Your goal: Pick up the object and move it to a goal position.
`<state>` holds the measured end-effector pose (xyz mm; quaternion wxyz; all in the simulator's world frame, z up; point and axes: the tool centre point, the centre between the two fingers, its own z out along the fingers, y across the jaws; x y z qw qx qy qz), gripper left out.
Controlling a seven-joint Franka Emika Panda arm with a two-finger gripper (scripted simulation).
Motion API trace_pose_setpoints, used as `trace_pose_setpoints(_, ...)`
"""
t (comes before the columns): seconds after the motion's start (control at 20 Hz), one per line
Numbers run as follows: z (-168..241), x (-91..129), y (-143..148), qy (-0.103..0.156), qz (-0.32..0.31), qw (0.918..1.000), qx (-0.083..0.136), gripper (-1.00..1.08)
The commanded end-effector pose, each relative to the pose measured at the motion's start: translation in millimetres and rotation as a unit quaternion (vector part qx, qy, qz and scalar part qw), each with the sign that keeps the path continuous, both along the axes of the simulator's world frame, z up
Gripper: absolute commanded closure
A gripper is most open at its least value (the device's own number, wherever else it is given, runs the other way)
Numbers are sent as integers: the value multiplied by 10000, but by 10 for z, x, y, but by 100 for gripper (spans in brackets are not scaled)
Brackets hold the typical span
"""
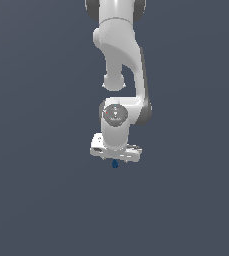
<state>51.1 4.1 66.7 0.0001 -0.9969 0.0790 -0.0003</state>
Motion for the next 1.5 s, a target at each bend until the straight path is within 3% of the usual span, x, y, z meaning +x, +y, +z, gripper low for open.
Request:
trace_pose_setpoints(0.0, -133, -6, 0, 4, -3, 10000, 0, -92)
trace_pose_setpoints(0.35, -243, 9, -2, 3, -8, 10000, -1, -92)
trace_pose_setpoints(0.4, -243, 9, -2, 3, -8, 10000, -1, 108)
trace_pose_setpoints(1.05, -223, 1, 3, 3, -8, 10000, -1, 108)
trace_pose_setpoints(1.45, 32, -87, 69, 3, -8, 10000, -1, 108)
